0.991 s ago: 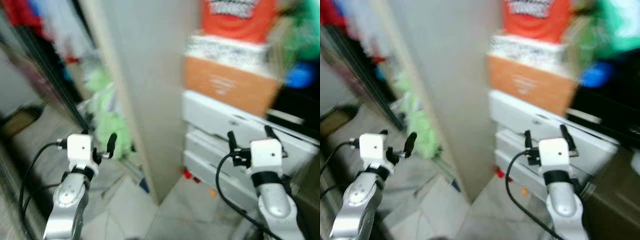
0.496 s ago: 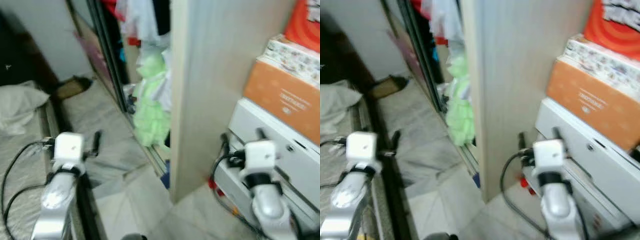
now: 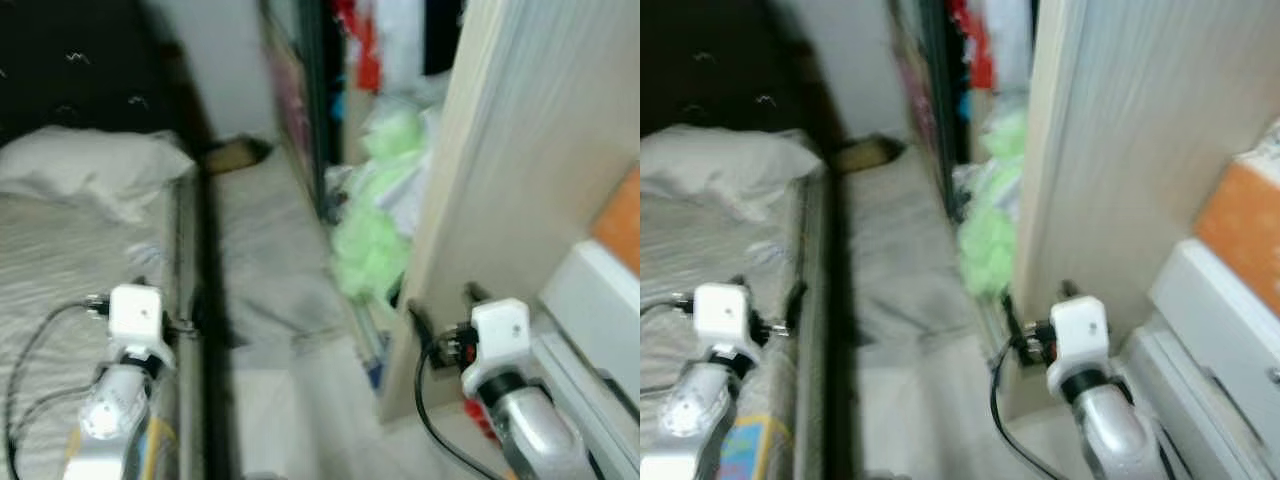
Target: Clean up the room
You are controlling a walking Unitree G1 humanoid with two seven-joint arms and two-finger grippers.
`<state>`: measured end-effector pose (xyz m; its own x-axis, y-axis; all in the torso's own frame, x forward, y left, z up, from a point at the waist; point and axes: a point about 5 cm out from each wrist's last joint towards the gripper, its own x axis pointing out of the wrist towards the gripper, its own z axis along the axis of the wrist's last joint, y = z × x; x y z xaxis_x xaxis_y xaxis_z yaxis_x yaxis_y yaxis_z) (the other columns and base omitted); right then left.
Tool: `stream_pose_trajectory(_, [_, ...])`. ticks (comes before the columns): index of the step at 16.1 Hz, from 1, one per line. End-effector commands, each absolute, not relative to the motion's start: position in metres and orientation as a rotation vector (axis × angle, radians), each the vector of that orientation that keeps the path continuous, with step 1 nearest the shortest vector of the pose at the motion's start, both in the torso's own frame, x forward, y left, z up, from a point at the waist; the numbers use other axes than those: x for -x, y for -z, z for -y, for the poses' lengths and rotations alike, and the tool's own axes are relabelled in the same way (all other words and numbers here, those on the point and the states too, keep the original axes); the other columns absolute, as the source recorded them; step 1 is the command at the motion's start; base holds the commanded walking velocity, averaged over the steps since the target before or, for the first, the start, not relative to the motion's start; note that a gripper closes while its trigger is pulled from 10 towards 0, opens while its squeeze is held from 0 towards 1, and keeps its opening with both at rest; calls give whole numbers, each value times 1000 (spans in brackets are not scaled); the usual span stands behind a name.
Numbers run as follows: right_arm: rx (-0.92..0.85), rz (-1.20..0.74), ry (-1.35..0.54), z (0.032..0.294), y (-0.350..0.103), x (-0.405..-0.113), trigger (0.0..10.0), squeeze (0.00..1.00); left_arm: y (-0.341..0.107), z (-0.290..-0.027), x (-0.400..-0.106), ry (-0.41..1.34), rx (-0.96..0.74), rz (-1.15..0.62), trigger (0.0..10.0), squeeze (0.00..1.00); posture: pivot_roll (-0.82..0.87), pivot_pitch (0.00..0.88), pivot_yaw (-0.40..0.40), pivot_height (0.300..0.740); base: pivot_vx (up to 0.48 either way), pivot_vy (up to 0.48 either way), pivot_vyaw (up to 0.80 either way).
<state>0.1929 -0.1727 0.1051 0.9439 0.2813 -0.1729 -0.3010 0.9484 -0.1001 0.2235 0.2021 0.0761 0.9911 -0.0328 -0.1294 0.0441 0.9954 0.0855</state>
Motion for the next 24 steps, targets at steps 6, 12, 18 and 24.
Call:
stream_pose_trajectory(6, [28,-151,-441,163,-113,-204,10000,0,-83,-181,-231,110,22,-110,10000,0,-127,0,61,740,0,0,0])
stream_pose_trajectory(12, [90,-59,-476,158,-129,-244,10000,0,-83,-182,-227,-2,27,-71,10000,0,-55,0,-50,740,0,0,0])
stream_pose_trajectory(18, [94,-44,-541,144,-127,-245,10000,0,-78,-193,-237,59,-114,-109,10000,0,-73,0,-12,740,0,0,373])
stream_pose_trajectory(24, [27,-213,-800,139,-108,-215,10000,0,-79,-185,-243,86,-166,-99,10000,0,-101,0,34,740,0,0,788])
